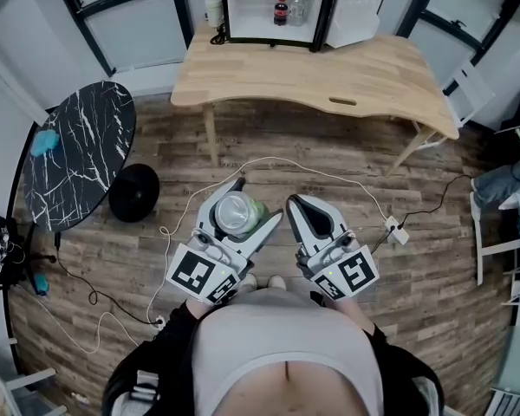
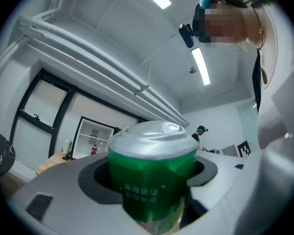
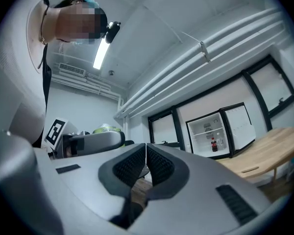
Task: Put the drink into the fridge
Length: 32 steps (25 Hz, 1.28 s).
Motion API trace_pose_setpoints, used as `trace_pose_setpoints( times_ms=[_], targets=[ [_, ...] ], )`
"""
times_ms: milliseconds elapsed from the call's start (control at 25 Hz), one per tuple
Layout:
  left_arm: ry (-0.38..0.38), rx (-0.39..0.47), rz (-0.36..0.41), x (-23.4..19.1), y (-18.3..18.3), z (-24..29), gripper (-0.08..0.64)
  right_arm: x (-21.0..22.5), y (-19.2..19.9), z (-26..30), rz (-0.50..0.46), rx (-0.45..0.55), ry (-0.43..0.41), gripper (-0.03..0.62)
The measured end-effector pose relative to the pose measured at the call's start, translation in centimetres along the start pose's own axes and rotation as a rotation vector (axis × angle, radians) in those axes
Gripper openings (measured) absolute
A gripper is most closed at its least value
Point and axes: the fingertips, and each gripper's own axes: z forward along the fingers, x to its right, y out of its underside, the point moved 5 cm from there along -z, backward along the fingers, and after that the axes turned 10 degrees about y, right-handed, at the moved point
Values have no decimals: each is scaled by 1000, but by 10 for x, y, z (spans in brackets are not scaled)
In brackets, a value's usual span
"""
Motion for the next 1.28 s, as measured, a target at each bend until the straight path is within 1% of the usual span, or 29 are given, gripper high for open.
trace_pose_setpoints(
  times_ms=[80, 440, 600, 800, 1080, 1280],
  targets=[
    [1, 1, -1, -1, -1, -2, 348, -1, -1, 0, -1, 7, 7, 31],
    [12, 3, -8, -8, -1, -12, 348, -9, 2, 5, 52, 36, 28, 32],
    [20, 10, -6, -15, -2, -23, 348, -19, 9, 8, 62, 37, 42, 32],
    [40, -5, -18, -23, 0, -33, 348, -31, 17, 11, 85, 39, 43, 32],
    [71, -7, -20, -25, 0, -42, 348, -42, 22, 7, 66, 28, 94, 32],
    [84, 1, -38, -30, 3, -40, 348, -39, 30, 7, 96, 7, 121, 32]
  ],
)
